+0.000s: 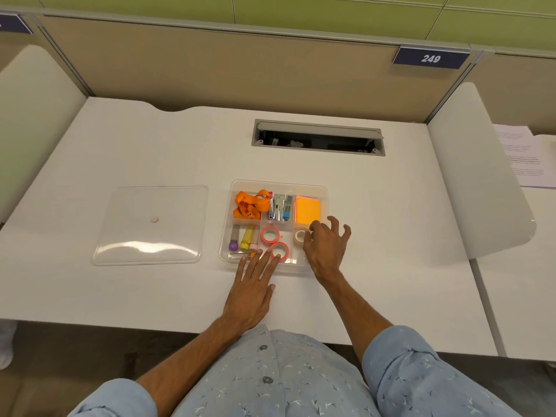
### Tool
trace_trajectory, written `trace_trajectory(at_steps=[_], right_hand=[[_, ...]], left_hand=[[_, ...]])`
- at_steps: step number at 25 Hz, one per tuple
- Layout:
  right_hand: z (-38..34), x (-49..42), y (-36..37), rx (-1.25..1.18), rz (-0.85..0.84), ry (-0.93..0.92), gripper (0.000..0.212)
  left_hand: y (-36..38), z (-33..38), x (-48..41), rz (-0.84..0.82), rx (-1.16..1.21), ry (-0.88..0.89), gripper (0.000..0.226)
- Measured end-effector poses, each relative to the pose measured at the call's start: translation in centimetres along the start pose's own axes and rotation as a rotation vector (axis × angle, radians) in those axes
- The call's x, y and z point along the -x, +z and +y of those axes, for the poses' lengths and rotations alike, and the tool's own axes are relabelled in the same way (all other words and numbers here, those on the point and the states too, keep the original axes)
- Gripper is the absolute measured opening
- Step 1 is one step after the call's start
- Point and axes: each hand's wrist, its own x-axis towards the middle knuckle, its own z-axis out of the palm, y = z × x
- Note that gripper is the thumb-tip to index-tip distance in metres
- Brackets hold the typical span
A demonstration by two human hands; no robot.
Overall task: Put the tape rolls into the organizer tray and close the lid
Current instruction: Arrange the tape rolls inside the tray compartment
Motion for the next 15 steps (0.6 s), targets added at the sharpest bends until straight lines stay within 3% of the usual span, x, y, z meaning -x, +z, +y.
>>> trace_trajectory(at_steps=[15], right_hand=[[0.9, 0.7, 0.7, 0.078, -0.113, -0.107, 0.052]], left_hand=[[0.2, -0.3, -0.2, 0.008, 0.010, 0.007, 0.066]])
